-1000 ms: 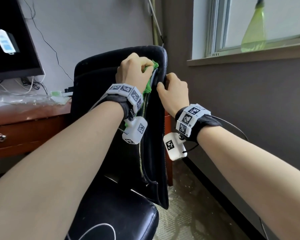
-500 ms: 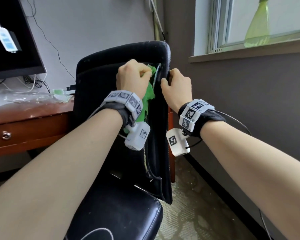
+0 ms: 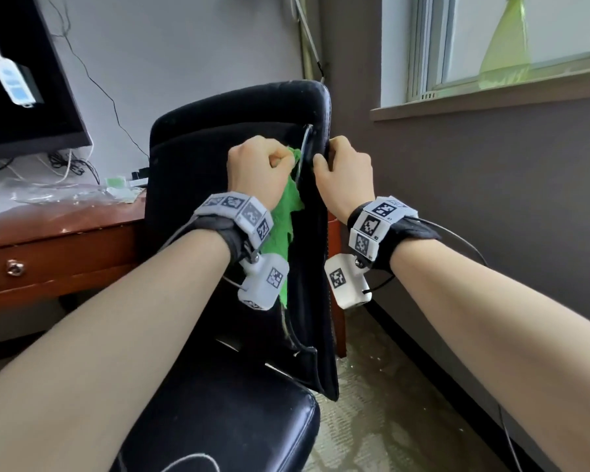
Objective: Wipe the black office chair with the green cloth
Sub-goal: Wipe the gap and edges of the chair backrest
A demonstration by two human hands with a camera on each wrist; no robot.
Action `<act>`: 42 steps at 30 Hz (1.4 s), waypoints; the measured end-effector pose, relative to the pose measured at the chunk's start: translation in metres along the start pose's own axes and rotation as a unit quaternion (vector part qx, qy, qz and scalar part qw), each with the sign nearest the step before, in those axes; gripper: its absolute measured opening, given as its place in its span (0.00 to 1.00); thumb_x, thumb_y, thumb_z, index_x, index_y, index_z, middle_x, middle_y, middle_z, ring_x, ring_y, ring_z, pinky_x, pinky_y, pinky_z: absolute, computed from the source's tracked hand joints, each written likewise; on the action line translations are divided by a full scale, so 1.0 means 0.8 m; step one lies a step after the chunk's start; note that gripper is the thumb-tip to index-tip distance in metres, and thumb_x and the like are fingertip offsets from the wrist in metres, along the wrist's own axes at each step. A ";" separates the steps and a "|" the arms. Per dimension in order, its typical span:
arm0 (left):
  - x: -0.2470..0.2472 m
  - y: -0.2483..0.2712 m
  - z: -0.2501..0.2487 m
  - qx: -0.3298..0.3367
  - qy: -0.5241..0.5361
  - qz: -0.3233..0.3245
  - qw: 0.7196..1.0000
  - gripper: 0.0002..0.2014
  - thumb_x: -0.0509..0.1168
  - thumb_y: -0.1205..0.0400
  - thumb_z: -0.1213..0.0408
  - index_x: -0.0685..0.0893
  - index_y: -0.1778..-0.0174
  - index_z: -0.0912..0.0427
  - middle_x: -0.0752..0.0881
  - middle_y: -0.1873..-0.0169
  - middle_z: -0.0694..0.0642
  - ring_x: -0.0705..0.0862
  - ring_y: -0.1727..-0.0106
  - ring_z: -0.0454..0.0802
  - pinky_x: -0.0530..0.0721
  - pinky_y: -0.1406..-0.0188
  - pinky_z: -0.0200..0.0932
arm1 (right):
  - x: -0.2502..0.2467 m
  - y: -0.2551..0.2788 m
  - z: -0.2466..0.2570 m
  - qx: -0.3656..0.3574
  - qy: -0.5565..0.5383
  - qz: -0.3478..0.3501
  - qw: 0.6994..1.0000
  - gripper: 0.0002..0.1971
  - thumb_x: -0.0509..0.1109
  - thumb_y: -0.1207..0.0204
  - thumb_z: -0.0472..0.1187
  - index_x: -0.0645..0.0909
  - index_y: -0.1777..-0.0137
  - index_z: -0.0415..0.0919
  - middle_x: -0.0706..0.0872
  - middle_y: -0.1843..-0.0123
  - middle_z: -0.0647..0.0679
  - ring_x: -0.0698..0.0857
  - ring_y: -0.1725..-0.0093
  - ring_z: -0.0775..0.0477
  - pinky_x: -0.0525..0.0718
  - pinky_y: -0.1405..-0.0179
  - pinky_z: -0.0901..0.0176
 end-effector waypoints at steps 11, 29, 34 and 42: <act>0.005 0.067 0.014 -0.024 0.007 0.000 1.000 0.06 0.71 0.22 0.64 0.89 0.65 0.57 0.86 0.66 0.47 0.83 0.63 0.44 0.79 0.57 0.32 | -0.007 0.006 -0.001 0.000 -0.002 -0.003 1.000 0.12 0.61 0.18 0.46 0.76 0.45 0.37 0.86 0.53 0.40 0.79 0.57 0.41 0.71 0.58 0.57; -0.002 -0.049 -0.042 -0.070 0.048 -0.031 0.996 0.12 0.73 0.24 0.48 0.91 0.65 0.53 0.85 0.75 0.43 0.84 0.69 0.43 0.82 0.65 0.32 | -0.013 0.012 0.005 -0.018 0.001 0.011 1.000 0.13 0.62 0.17 0.47 0.75 0.42 0.36 0.85 0.51 0.35 0.82 0.49 0.31 0.76 0.54 0.50; 0.002 -0.049 -0.039 -0.111 0.021 -0.038 0.993 0.14 0.71 0.24 0.49 0.86 0.69 0.56 0.82 0.77 0.45 0.79 0.71 0.44 0.69 0.72 0.33 | -0.013 0.012 0.004 -0.016 -0.006 0.010 1.000 0.14 0.62 0.17 0.47 0.75 0.41 0.37 0.85 0.52 0.37 0.82 0.51 0.32 0.74 0.57 0.52; -0.001 -0.045 -0.036 -0.160 0.032 -0.046 0.985 0.18 0.70 0.24 0.47 0.85 0.70 0.58 0.79 0.80 0.46 0.76 0.77 0.41 0.70 0.76 0.35 | -0.011 0.013 0.003 -0.015 -0.008 0.008 1.000 0.14 0.62 0.17 0.46 0.75 0.41 0.37 0.84 0.52 0.37 0.81 0.51 0.33 0.73 0.57 0.52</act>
Point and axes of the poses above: each hand's wrist, its own y-axis away from the middle knuckle, its own x-axis out of the palm, z = x × y, the point moved 6 cm from there along -y, towards the middle knuckle
